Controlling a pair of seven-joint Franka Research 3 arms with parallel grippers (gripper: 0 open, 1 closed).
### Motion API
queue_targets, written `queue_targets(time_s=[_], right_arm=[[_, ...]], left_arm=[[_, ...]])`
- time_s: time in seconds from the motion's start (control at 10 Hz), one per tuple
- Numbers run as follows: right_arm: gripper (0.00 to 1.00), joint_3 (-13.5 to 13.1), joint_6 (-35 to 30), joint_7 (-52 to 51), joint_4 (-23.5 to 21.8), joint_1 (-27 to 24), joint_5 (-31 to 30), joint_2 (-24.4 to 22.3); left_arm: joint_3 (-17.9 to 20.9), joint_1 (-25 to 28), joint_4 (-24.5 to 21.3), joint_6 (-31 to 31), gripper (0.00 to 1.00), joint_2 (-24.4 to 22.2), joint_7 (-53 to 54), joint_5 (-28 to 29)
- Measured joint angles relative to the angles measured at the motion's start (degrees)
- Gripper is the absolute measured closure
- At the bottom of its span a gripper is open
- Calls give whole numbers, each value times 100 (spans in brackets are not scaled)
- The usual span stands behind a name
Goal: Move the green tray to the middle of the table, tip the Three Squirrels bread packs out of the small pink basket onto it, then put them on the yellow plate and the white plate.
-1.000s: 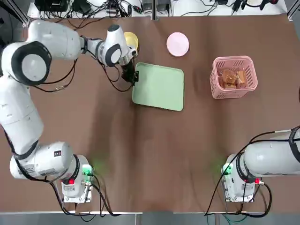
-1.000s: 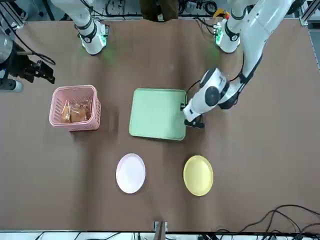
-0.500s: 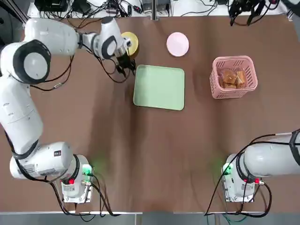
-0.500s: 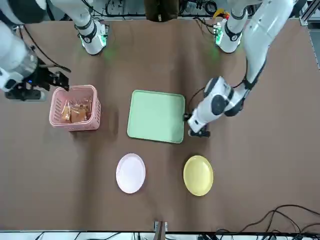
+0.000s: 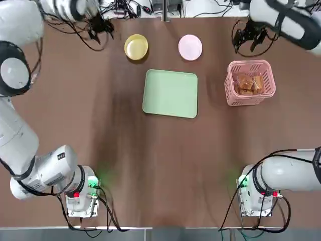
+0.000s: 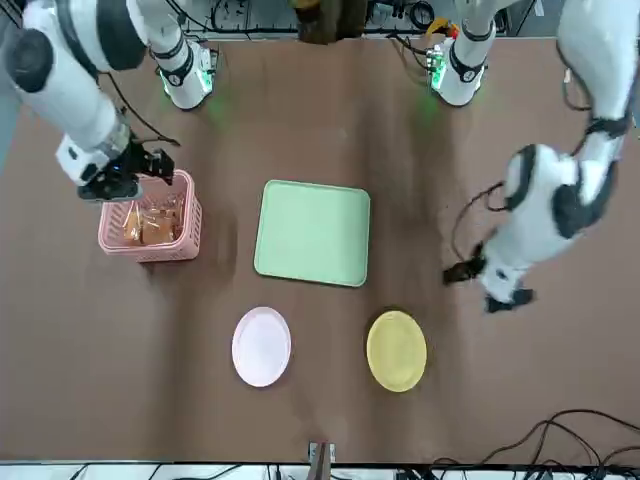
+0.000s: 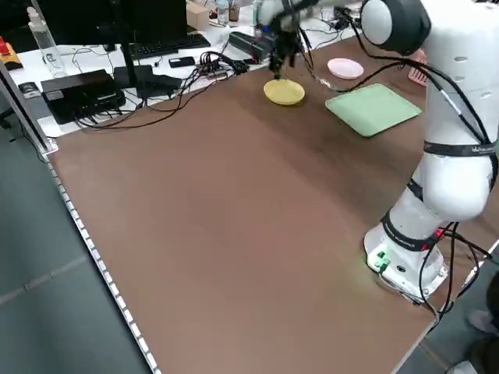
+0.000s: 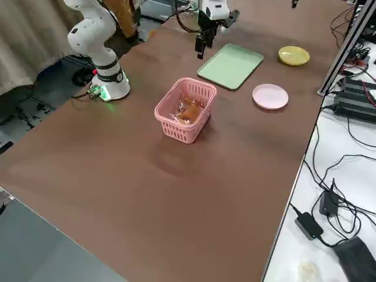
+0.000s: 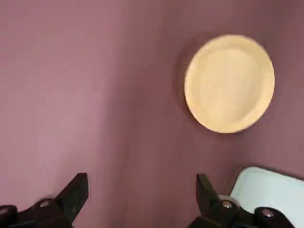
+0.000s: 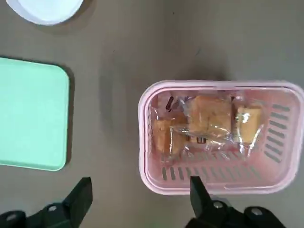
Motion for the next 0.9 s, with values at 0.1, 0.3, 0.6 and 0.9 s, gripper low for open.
queue_targets(time_s=[0.1,0.3,0.6,0.9], right_arm=[[9,2,426,4,-382,126,0,-2],[11,2,1185,9,-997,236,1,-2],[11,3,1777,10,-1543,309,1,51],[11,-9,1969,10,-1584,309,2,347]], left_arm=[[2,156,320,-431,0,-102,302,1],[12,556,1073,-1279,0,-159,1275,3],[-16,714,1378,-1477,0,-159,1627,2],[-24,672,1510,-1897,0,-412,1627,2]])
